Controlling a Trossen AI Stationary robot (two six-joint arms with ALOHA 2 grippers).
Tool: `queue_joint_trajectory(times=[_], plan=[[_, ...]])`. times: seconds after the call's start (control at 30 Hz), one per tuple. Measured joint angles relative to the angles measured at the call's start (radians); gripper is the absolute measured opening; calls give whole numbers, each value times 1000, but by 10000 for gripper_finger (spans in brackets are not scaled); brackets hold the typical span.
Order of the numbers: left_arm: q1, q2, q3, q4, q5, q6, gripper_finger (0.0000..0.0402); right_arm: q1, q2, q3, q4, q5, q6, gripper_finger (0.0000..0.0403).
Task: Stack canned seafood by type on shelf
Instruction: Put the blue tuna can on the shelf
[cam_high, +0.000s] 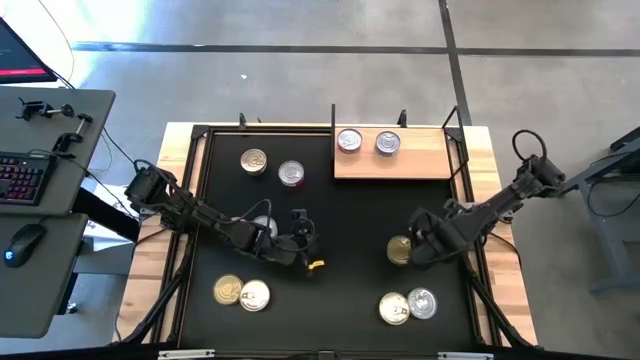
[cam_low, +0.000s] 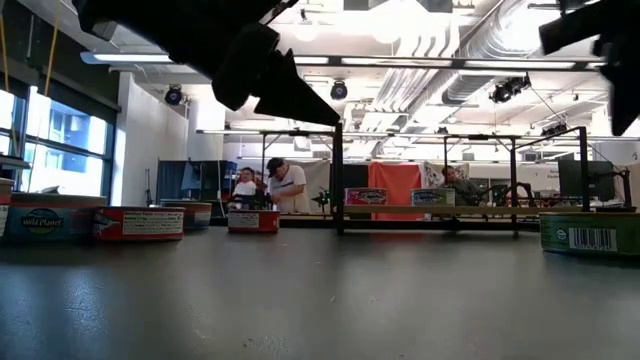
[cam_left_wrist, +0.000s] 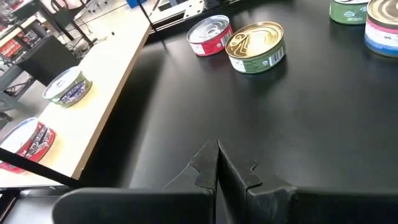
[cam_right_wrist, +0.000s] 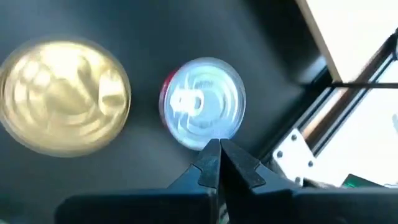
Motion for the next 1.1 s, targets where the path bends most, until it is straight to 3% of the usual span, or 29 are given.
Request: queue_joint_trajectory(times=[0.2,0.37,0.5,0.67,0.9,1.1], plan=[[19,0,0,4,-2,4,0,-57,0,0,231,115,-151,0],[3,0,0,4,1,43,0,14,0,0,594,-61,-384,0],[1,0,0,4,1,56,0,115,0,1,758,-119,-240,0],[-1,0,0,2,1,40,0,264,43,1,804,-78,-55,0],[-18,0,0,-1,1,16,0,386,211,3,1266,13,-283,0],[-17,0,0,26,1,9,0,378,335,1,1157,-79,-111,0]])
